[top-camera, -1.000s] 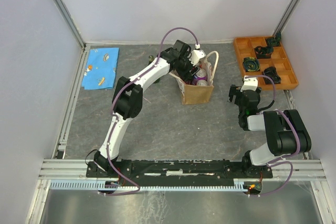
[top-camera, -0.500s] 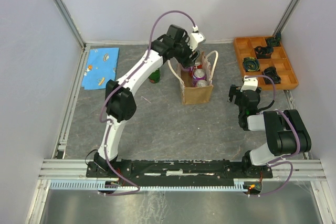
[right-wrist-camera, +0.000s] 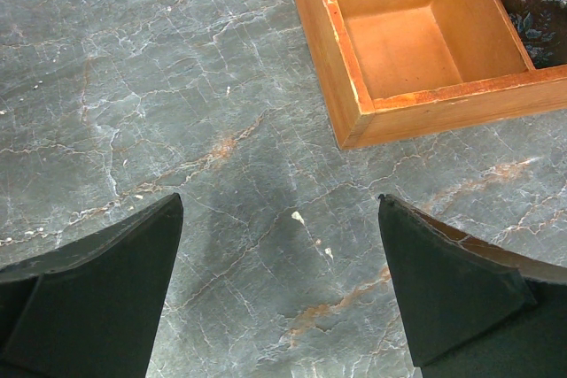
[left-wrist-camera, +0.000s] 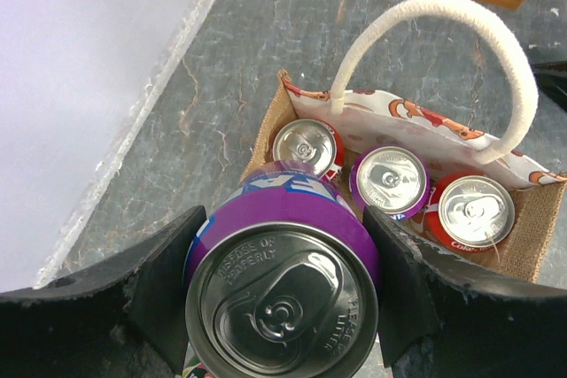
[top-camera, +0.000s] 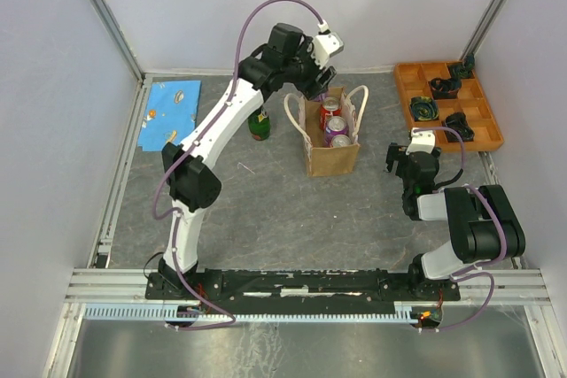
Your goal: Take the beverage out of the canvas bag
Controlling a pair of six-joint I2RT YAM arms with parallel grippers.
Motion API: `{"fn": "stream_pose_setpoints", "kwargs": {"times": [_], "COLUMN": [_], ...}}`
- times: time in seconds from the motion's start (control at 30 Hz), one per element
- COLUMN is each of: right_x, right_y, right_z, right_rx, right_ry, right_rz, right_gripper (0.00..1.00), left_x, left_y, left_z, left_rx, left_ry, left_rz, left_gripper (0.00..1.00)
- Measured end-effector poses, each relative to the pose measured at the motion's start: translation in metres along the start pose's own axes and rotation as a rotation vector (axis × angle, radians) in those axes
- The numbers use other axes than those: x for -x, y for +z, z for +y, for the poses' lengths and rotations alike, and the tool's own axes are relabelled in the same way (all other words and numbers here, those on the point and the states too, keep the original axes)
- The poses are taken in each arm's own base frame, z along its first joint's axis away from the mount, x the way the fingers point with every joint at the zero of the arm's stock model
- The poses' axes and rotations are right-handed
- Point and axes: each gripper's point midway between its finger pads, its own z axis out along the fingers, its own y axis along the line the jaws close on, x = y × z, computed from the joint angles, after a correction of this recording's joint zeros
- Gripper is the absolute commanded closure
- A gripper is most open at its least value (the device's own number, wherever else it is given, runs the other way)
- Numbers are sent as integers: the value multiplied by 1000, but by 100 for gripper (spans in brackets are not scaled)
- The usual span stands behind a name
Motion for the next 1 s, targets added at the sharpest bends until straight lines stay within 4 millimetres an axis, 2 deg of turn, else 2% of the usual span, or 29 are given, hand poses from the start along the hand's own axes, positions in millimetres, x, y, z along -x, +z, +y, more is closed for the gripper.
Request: {"fn": "stream_pose_setpoints", "kwargs": {"times": [0.17,0.27,0.37,0.47,0.53,0.6,0.67,0.77,1.0], "right_x": [0,0,0,0,0,0,0,0,0], "right_y": [0,0,0,0,0,0,0,0,0], "right_z": [0,0,0,0,0,0,0,0,0], "right_rx": [0,0,0,0,0,0,0,0,0], "right_ry": [0,0,0,0,0,0,0,0,0], "right_rz": [0,0,0,0,0,0,0,0,0], "right_gripper": [1,1,1,1,1,1,1,1,1], "left_x": [9,9,-4,-29,-49,-63,-77,-105,-196], "left_y": [-28,-61,-100,-142,-164,-174,-176,-166,-135], "left_z": [23,57,94,129,145,150,147,133,95], "left_rx": [77,162,275,406,480,521,537,523,477], "left_ry": [-11,-52,-112,-182,-230,-263,-291,-333,-487], "left_rz": [-9,-32,-35,-20,0,14,33,70,205], "left_gripper": [97,97,97,97,97,97,97,97,97]}}
